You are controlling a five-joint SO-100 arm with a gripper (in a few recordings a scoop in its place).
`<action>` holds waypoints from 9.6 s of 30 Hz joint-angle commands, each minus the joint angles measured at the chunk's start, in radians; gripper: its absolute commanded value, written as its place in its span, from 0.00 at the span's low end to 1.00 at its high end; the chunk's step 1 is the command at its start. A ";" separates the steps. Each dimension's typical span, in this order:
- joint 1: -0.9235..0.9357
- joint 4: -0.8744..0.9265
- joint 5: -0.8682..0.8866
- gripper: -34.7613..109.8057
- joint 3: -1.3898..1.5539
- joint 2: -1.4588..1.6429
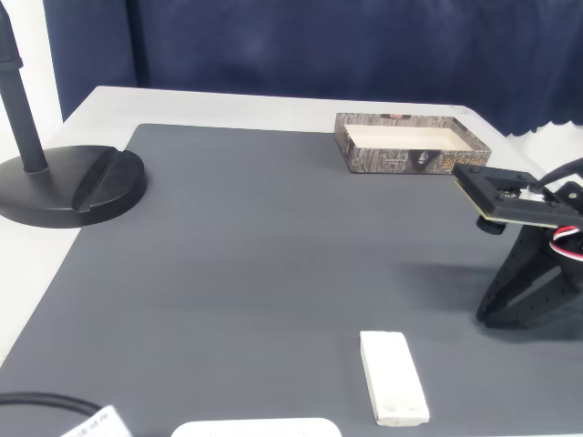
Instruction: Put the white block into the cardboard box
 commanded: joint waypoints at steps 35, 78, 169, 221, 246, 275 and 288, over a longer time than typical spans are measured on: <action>-0.009 0.008 -0.005 0.23 0.018 0.037; -0.140 -0.176 -0.110 0.23 -0.928 -1.315; -0.137 -0.083 1.425 0.47 -1.339 -1.789; -0.160 -0.170 1.448 0.37 -1.427 -1.970; -0.146 -0.060 1.279 0.23 -1.411 -1.835; 0.265 0.334 0.407 0.23 -1.497 -1.517; 0.595 0.342 0.408 0.23 -1.574 -1.540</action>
